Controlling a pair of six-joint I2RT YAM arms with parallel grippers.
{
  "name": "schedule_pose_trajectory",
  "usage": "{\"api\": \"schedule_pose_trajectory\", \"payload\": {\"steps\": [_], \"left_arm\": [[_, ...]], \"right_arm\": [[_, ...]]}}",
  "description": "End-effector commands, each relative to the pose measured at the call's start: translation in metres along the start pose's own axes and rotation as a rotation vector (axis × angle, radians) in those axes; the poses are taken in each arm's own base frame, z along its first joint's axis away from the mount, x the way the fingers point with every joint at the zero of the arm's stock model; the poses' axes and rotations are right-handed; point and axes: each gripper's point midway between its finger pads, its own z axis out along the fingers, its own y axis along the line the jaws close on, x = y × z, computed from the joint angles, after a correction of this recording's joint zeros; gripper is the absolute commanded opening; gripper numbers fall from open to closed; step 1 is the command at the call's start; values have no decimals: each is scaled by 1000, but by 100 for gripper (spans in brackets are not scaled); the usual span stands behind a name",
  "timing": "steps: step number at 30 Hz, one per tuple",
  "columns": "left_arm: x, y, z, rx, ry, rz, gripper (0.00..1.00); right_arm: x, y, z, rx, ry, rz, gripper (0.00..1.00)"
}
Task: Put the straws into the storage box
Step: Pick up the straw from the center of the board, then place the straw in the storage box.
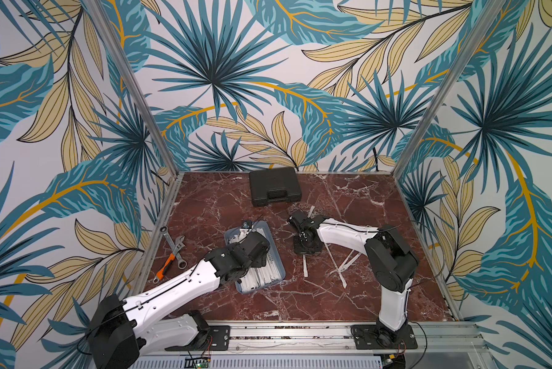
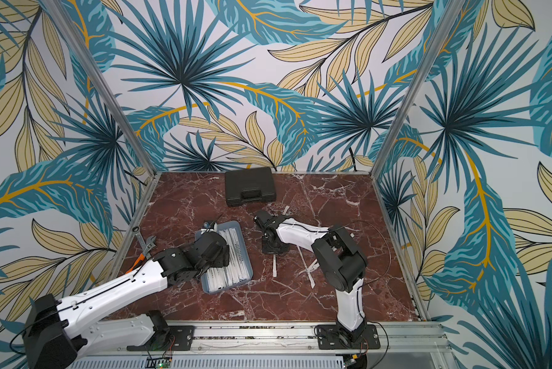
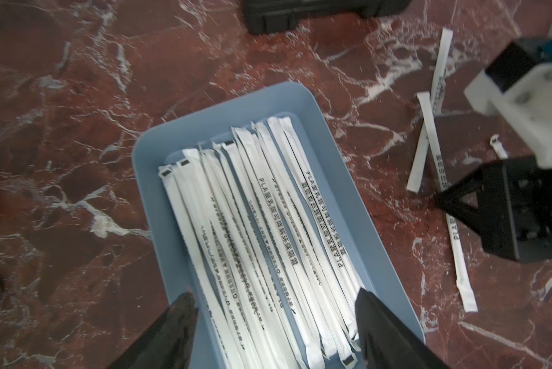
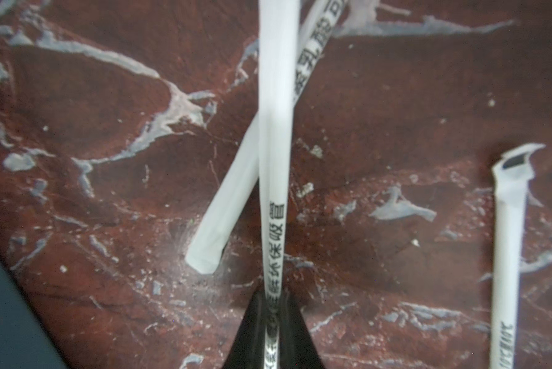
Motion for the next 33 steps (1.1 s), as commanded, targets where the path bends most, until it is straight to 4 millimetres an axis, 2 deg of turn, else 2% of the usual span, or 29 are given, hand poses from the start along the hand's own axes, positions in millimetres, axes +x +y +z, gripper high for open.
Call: {"api": "schedule_pose_trajectory", "payload": {"steps": [1,4,5,9,12,15,18,21,24,33], "left_arm": [[-11,28,-13,-30,-63,-59,82],[-14,54,-23,-72,-98,-122,82],[-13,65,-27,-97,-104,-146,82],[-16,116,-53,-270,-192,-248,82],[-25,132,-69,-309,-257,-269,81],[-28,134,-72,-324,-245,-252,82],[-25,130,-67,-301,-229,-253,82],[-22,122,-60,-265,-210,-257,82],[-18,119,-56,-254,-187,-252,82],[-17,112,-47,-232,-169,-240,82]], "right_arm": [[-2,6,-29,29,-54,-95,12],[2,41,-64,-23,-96,-175,11],[10,62,-73,-70,-95,-200,11],[19,132,-99,-202,-118,-265,10],[21,177,-103,-290,-108,-290,10],[18,209,-96,-370,-87,-287,9],[12,225,-79,-377,-82,-299,8],[16,233,-61,-381,-47,-308,8],[20,231,-49,-366,-27,-313,8],[22,227,-34,-335,-11,-308,7]]}}
